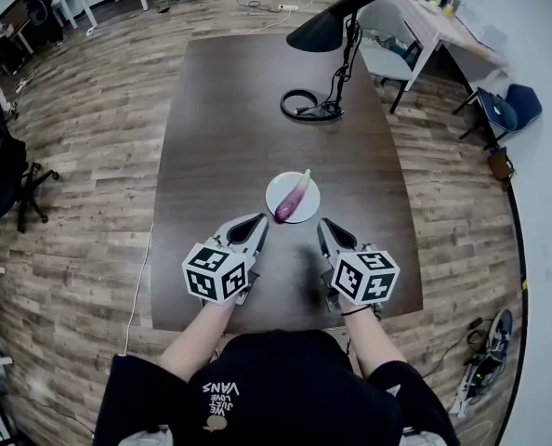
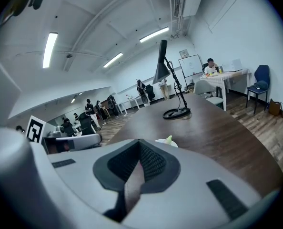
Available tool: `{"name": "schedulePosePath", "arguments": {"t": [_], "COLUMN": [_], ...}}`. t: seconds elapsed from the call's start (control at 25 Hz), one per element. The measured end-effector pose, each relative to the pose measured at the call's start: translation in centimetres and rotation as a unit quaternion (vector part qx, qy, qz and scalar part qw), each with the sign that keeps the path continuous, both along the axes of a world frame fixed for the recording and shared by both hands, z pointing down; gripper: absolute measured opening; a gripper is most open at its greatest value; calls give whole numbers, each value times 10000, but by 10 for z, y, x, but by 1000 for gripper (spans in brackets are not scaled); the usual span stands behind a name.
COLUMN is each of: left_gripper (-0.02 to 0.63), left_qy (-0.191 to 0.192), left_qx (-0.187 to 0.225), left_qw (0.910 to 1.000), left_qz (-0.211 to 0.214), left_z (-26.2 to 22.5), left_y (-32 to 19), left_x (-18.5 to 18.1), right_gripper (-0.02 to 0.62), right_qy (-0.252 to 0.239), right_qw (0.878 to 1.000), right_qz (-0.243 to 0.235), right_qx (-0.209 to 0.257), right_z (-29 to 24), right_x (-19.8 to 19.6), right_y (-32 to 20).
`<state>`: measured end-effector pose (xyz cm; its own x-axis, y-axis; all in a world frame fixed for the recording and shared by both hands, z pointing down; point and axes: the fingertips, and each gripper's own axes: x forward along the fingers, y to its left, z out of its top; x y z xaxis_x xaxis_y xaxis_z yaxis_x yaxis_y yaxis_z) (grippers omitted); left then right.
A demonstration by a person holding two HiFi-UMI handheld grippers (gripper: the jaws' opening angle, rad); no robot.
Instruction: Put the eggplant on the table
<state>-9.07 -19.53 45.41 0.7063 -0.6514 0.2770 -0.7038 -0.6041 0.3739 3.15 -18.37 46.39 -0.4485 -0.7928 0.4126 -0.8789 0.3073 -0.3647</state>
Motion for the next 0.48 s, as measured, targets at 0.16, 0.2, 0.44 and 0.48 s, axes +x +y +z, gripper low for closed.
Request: {"name": "schedulePosePath", "arguments": {"t": [0.16, 0.2, 0.44, 0.48], "left_gripper": [11, 11, 11, 11], "left_qy": [5, -3, -41, -38], "left_qx": [-91, -97, -123, -131], "left_qw": [10000, 10000, 9999, 9999], "left_qz": [-5, -1, 3, 2], "left_z": [3, 4, 9, 10], "left_y": [0, 0, 2, 2], "left_x": [1, 1, 7, 8], "right_gripper": [18, 18, 18, 18], "right_qy": [84, 95, 88, 89], "right_qw": [10000, 10000, 10000, 9999], "right_qz": [-5, 0, 37, 42], "right_qx": [2, 1, -29, -33], "right_z": [2, 2, 6, 7], "right_x": [1, 2, 9, 11], "right_y": [1, 1, 1, 2]}}
